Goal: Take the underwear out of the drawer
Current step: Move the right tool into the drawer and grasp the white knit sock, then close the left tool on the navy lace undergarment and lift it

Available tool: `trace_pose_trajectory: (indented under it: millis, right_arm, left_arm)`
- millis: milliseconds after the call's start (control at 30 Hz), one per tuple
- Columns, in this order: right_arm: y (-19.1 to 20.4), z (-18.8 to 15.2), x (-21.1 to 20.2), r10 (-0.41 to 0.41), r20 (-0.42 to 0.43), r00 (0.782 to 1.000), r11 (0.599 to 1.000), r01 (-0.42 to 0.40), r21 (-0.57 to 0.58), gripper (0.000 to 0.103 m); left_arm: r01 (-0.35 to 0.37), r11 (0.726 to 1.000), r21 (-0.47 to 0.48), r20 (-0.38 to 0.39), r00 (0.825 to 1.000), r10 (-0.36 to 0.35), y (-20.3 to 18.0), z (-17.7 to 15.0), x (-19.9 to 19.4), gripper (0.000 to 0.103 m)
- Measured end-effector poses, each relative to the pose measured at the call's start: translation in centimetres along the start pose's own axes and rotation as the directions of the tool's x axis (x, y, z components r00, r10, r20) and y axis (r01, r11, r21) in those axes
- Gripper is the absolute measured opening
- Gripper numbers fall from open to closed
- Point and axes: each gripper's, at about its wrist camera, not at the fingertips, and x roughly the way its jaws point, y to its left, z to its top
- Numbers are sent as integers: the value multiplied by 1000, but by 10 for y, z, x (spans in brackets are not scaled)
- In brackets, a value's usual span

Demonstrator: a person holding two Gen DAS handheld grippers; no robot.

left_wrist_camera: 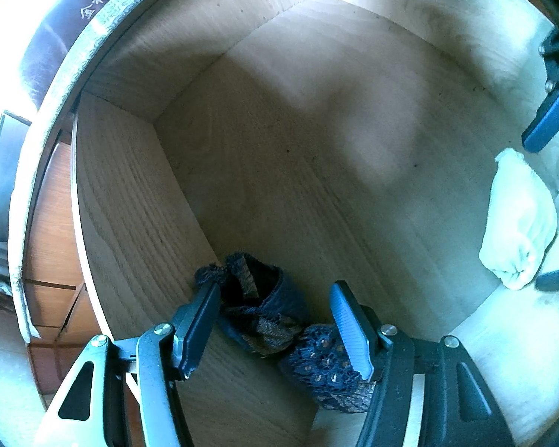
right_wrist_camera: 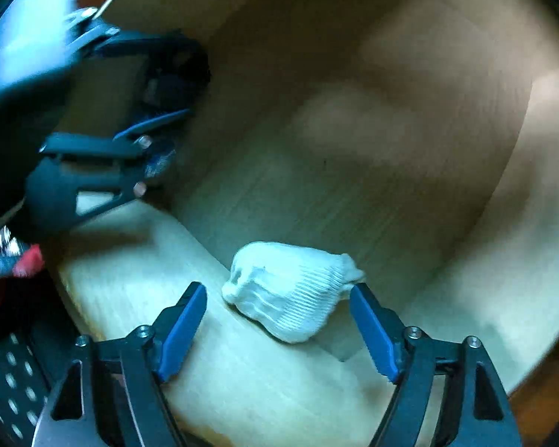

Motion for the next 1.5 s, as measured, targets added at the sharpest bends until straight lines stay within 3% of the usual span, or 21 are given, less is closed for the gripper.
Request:
trace_pose_trajectory:
  millis: [133, 233, 400, 500, 667, 800, 900, 967, 1067, 1133, 1233, 1367, 1467, 1500]
  right_arm:
    - [-7, 0, 9, 39, -17, 999, 998, -38, 55, 91]
    - [-10, 3, 14, 70, -28, 997, 995, -68, 69, 92]
    - [-25, 9, 17, 87, -18, 996, 988, -84, 128, 86]
    - [-17, 16, 21, 12, -43, 999, 998, -9, 70, 84]
    - [-14, 23, 34, -44, -106, 993, 999, 46, 16, 81]
    - [-18, 27, 42, -10, -148, 989, 1000, 12, 13, 80]
    - [-25, 36, 41, 16, -158, 987, 1000, -18, -13, 71]
    - [-27, 39, 37, 6, -138, 990, 1000, -9, -27, 69]
    - [-30, 52, 20, -110, -28, 994, 993, 108, -52, 67]
    - [-33, 63, 10, -196, 44, 980, 979, 198, -48, 67]
    - [-37, 71, 9, -192, 69, 979, 980, 194, -34, 68]
    - [-41, 67, 8, -184, 91, 979, 981, 189, -44, 68]
    - [-40, 60, 8, -174, 103, 979, 982, 180, -58, 68]
    - [-40, 50, 6, -172, 108, 979, 982, 179, -63, 68]
  left_arm:
    - [5, 1000, -2, 3, 1000, -5, 4, -3, -1, 62]
    - [11, 1000, -4, 7, 1000, -11, 7, -4, -2, 62]
    - [22, 1000, -7, 15, 1000, -22, 9, -4, -4, 62]
    - [17, 1000, -4, 9, 1000, -17, 9, -4, -3, 62]
    - [25, 1000, -8, 15, 1000, -25, 10, -2, -4, 62]
    - [35, 999, -17, 22, 999, -35, 12, -3, -4, 62]
    - [67, 997, -41, 32, 997, -65, 17, -3, -5, 63]
    - [119, 991, -65, 43, 992, -117, 24, -3, -8, 63]
    - [236, 963, -130, 64, 971, -229, 41, -2, -15, 63]
    - [309, 934, -181, 94, 950, -297, 56, -1, -22, 62]
    - [368, 898, -240, 102, 930, -354, 70, -3, -32, 62]
    - [354, 894, -274, -14, 928, -371, 65, -3, -29, 62]
    - [381, 878, -290, -126, 894, -429, 49, -3, -14, 63]
    - [367, 884, -288, -162, 891, -423, 45, -2, -9, 62]
